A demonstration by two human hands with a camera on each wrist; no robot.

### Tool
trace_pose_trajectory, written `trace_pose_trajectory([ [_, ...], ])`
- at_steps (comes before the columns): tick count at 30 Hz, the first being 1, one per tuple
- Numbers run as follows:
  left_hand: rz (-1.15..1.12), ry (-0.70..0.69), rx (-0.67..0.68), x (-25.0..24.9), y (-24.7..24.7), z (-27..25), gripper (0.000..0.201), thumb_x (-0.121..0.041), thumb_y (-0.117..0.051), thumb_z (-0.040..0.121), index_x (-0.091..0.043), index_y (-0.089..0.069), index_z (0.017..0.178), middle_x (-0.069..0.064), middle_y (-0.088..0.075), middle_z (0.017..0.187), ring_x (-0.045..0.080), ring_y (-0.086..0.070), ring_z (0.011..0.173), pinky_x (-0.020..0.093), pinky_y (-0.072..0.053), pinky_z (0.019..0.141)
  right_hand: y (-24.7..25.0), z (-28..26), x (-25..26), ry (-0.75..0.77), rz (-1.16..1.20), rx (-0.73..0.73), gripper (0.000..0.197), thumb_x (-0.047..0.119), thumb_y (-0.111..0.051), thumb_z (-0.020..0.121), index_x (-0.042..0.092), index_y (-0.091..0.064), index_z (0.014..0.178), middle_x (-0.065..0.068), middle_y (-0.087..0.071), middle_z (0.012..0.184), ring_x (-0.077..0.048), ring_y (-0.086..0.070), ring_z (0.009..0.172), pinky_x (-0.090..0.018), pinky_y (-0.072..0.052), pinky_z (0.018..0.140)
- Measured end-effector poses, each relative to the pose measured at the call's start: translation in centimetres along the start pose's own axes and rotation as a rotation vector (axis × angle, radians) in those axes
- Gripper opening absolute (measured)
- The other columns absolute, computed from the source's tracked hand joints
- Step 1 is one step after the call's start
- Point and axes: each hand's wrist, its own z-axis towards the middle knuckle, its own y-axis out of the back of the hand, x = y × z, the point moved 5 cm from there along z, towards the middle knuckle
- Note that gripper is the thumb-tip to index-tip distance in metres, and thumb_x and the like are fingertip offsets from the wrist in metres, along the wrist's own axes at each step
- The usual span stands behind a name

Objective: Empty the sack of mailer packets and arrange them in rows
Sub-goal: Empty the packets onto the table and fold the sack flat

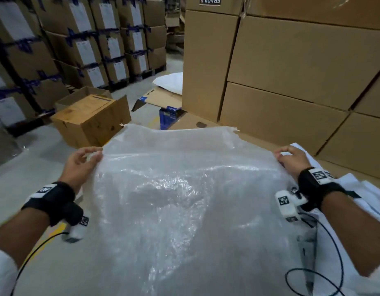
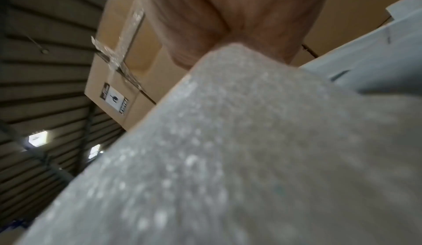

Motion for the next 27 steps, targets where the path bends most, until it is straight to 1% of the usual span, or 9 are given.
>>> trace_pose_trajectory([
  [3,-0.040,0.042,0.056,-2.3,0.7,0.0,0.028,-0.033,-0.067,0.092,-0.015,-0.071,0.113,0.012,-0.070,0.116,0.017,-0.066,0.098,0.030,-0.053,0.080,2.6,-1.2,2.3,0.030,0.224,-0.018,0.033,0.001,-0.059,0.092,0.025,-0.076,0.078,-0.010,-0.065,0.078,-0.019,-0.052,0.062,-0.024,-0.041,0.057],
  [6,-0.074,0.083,0.204,-4.8,1.2,-0.1,0.048,-0.043,-0.077,0.080,-0.022,-0.067,0.122,0.005,-0.069,0.120,0.023,-0.065,0.111,0.042,-0.050,0.098,4.8,-2.9,6.3,0.075,0.411,0.013,0.021,0.005,-0.061,0.092,0.015,-0.078,0.101,-0.012,-0.069,0.096,-0.025,-0.057,0.086,-0.031,-0.047,0.070],
  [9,0.153,0.074,0.430,-7.0,2.3,-0.5,0.070,-0.038,-0.094,0.057,-0.038,-0.063,0.119,-0.003,-0.071,0.115,0.016,-0.069,0.105,0.039,-0.052,0.094,6.7,-5.6,11.6,0.112,0.403,0.379,0.048,0.028,-0.082,0.080,0.015,-0.070,0.125,-0.007,-0.072,0.118,-0.022,-0.069,0.106,-0.030,-0.057,0.090],
  [11,0.527,-0.029,0.460,-8.6,2.9,-0.5,0.070,-0.045,-0.096,0.051,-0.030,-0.066,0.112,-0.005,-0.074,0.103,0.015,-0.071,0.095,0.037,-0.055,0.087,7.8,-6.7,15.0,0.227,0.069,0.569,0.071,0.040,-0.094,0.063,0.026,-0.068,0.128,-0.002,-0.071,0.124,-0.018,-0.068,0.113,-0.035,-0.053,0.102],
  [14,1.103,-0.258,0.138,-11.4,4.4,0.3,0.080,-0.087,-0.072,0.037,-0.018,-0.063,0.076,0.006,-0.062,0.081,0.028,-0.059,0.078,0.042,-0.055,0.072,7.3,-6.7,19.2,0.409,-0.497,0.446,0.084,0.044,-0.099,0.045,0.029,-0.071,0.122,0.008,-0.074,0.109,-0.006,-0.071,0.098,-0.030,-0.051,0.095],
  [17,1.422,-0.397,0.088,-14.2,3.7,-0.2,0.076,-0.083,-0.073,0.046,-0.018,-0.070,0.086,0.009,-0.061,0.096,0.031,-0.057,0.089,0.041,-0.054,0.075,5.6,-6.4,23.2,0.550,-0.443,0.148,0.049,0.039,-0.092,0.063,0.022,-0.074,0.105,-0.006,-0.070,0.115,-0.023,-0.067,0.106,-0.034,-0.051,0.093],
  [19,1.347,-0.321,0.234,-16.0,1.9,-1.8,0.071,-0.069,-0.083,0.049,-0.025,-0.066,0.103,-0.001,-0.062,0.101,0.022,-0.058,0.092,0.036,-0.052,0.078,4.8,-6.3,25.3,0.629,-0.331,-0.061,0.021,0.033,-0.085,0.079,0.025,-0.071,0.094,-0.007,-0.067,0.115,-0.026,-0.064,0.104,-0.034,-0.051,0.087],
  [23,0.807,-0.278,0.445,-20.1,-3.4,-4.4,0.077,-0.077,-0.083,0.045,-0.040,-0.057,0.107,-0.017,-0.065,0.108,0.005,-0.064,0.097,0.034,-0.056,0.086,1.9,-7.0,29.3,0.796,-0.191,-0.146,0.018,0.034,-0.078,0.086,0.022,-0.068,0.096,-0.002,-0.054,0.110,-0.018,-0.053,0.096,-0.028,-0.041,0.079],
  [27,0.588,-0.269,0.542,-20.4,-8.5,-5.1,0.043,-0.052,-0.077,0.078,-0.037,-0.060,0.115,-0.015,-0.070,0.103,0.002,-0.069,0.088,0.026,-0.058,0.076,-0.6,-7.0,31.9,0.846,-0.061,-0.156,0.022,0.033,-0.076,0.086,0.026,-0.064,0.103,-0.005,-0.054,0.116,-0.016,-0.053,0.099,-0.033,-0.049,0.091],
])
